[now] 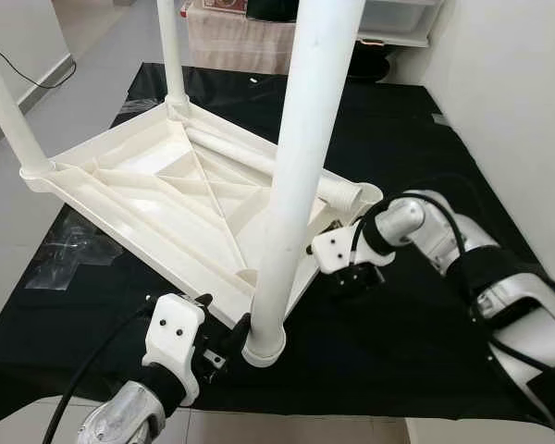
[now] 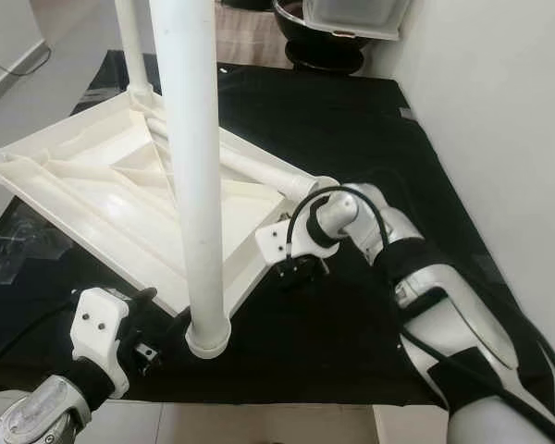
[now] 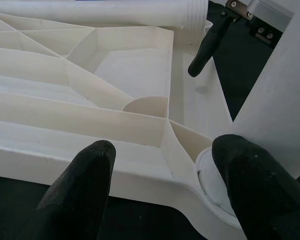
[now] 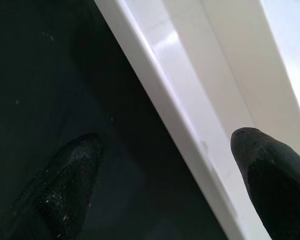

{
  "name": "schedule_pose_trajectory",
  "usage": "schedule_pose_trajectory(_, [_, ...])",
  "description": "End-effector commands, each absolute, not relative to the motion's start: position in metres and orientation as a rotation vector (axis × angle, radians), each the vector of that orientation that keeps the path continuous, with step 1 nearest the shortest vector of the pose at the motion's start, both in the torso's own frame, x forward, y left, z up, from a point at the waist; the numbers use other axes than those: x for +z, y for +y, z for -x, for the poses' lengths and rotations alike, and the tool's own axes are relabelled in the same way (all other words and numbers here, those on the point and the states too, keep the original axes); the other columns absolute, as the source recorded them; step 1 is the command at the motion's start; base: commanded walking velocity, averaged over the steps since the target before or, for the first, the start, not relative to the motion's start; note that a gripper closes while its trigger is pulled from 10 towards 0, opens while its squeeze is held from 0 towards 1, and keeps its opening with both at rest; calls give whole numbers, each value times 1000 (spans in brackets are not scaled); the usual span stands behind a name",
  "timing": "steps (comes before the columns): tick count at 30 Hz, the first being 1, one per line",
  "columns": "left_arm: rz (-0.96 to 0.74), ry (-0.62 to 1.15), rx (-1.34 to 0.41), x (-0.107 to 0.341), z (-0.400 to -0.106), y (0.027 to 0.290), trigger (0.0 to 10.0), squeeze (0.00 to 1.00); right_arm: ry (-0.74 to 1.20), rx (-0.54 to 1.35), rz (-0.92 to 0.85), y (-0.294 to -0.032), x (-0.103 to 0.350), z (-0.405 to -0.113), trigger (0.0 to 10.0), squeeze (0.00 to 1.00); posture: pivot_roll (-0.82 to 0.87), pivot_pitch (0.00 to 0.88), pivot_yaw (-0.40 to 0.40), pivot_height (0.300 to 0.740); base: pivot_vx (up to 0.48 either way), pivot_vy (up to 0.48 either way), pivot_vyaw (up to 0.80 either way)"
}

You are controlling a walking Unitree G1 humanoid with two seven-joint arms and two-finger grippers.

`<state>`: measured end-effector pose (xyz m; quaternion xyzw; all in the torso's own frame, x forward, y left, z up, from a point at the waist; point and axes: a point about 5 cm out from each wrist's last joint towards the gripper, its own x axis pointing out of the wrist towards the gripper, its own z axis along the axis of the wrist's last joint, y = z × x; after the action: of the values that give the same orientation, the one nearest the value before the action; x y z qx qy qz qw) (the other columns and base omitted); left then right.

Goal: Building children table

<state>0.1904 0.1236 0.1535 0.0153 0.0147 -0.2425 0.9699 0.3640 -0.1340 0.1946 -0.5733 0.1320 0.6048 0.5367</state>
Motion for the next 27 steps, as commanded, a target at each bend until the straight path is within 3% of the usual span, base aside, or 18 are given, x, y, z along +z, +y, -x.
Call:
schedule_pose_trajectory(1, [-19, 53, -512, 149, -188, 120, 10000, 0, 327, 1449, 1402, -135, 187, -363, 10000, 0, 41, 148, -125, 740, 0, 0, 0])
schedule_pose_trajectory(2, [-19, 53, -511, 149, -189, 120, 10000, 0, 327, 1449, 1412, -134, 185, -363, 9333, 0, 40, 143, -125, 740, 0, 0, 0])
schedule_pose_trajectory(4, [-19, 53, -511, 149, -189, 120, 10000, 0, 326, 1448, 1418, -134, 185, -364, 9333, 0, 40, 143, -125, 740, 0, 0, 0])
schedule_pose_trajectory(5, [-20, 52, -510, 149, -189, 120, 10000, 0, 334, 1461, 1416, -134, 184, -363, 1255, 0, 40, 143, -125, 740, 0, 0, 0])
schedule_pose_trajectory(6, [-22, 52, -509, 149, -190, 120, 10000, 0, 352, 1479, 1410, -136, 183, -362, 0, 0, 39, 138, -127, 740, 0, 0, 0])
schedule_pose_trajectory(16, [-27, 48, -500, 148, -192, 121, 10000, 0, 388, 1527, 1365, -144, 175, -353, 0, 0, 36, 130, -123, 740, 0, 0, 0])
schedule_pose_trajectory(27, [-44, 40, -502, 150, -199, 125, 10000, 0, 399, 1478, 1181, -166, 166, -332, 0, 0, 23, 110, -105, 740, 0, 0, 0])
